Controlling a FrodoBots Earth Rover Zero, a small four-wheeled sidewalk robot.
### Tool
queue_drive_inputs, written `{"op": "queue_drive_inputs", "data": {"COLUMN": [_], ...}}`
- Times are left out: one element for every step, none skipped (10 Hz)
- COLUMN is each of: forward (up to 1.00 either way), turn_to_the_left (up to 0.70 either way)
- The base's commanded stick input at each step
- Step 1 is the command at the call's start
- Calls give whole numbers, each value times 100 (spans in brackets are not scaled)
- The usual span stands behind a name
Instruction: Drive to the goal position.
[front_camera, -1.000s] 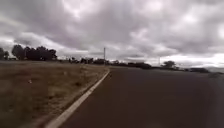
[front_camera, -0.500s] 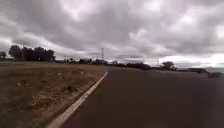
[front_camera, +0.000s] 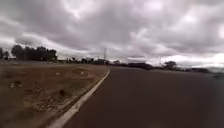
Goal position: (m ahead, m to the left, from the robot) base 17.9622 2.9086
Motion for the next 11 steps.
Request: {"op": "queue_drive_inputs", "data": {"forward": [85,85,85,85,85,85,85,85,85,85,85], "turn_to_the_left": [-13,-15,-16,-11,-10,-13,-20,-6,-21,-10,-8]}}
